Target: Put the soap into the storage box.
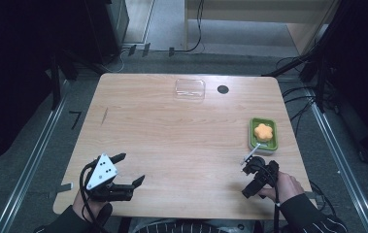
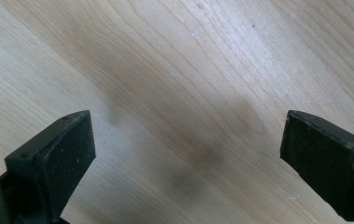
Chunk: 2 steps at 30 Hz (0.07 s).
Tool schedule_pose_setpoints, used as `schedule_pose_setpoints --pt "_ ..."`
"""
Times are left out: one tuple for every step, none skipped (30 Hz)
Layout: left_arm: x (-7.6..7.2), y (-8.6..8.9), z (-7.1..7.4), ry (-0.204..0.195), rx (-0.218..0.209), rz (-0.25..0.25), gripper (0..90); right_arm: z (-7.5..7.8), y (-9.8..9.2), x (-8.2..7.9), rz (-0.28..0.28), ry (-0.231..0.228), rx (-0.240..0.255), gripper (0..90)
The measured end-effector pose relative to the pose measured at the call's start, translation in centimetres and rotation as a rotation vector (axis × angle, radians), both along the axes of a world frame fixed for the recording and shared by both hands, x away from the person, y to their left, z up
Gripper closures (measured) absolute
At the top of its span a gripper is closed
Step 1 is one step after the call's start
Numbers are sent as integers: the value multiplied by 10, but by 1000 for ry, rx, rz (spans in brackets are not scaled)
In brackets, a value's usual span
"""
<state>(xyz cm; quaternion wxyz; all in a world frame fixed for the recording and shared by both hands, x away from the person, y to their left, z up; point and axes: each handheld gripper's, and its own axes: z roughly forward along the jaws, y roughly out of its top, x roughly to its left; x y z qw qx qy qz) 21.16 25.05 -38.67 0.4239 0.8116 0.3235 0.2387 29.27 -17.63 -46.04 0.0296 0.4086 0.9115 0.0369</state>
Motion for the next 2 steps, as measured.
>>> schedule_pose_setpoints --pt "0 0 0 0 3 2 136 -1 0 0 3 3 0 40" --pt "0 -1 0 2 6 0 136 -1 -1 0 -4 4 0 42"
